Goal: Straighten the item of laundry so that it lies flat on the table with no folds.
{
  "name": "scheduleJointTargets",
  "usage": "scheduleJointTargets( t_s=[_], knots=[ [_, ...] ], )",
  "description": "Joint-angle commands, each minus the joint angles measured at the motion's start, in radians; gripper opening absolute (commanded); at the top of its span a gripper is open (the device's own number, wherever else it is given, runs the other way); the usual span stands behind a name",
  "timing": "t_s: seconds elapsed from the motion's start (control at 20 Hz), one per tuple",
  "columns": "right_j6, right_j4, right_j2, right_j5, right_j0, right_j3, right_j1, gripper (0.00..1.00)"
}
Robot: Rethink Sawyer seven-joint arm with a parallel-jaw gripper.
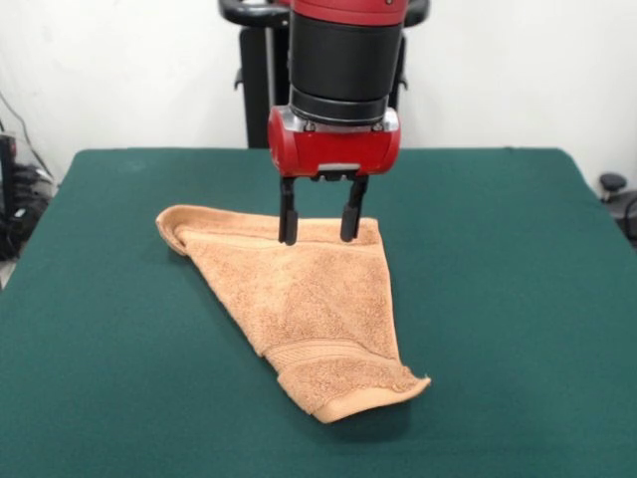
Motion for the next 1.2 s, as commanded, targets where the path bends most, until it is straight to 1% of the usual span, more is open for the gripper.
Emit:
scheduleJointTargets(
  t_s=[0.05,0.3,0.55,0.85,1.05,1.2],
  knots=[
    [0.110,-0.012,0.064,-0.053,0.015,0.068,0.035,1.00],
    [0.115,0.001,0.063,-0.011,0.029,0.007,0.071,1.00],
    [0.122,0.001,0.066,-0.026,0.043,-0.035,0.113,1.00],
    [0.101,0.014,0.047,0.150,0.065,-0.110,0.123,1.00],
    [0.099,0.013,0.051,0.136,0.059,-0.120,0.139,1.00],
    [0.099,0.006,0.052,0.106,0.056,-0.102,0.135,1.00]
  ],
)
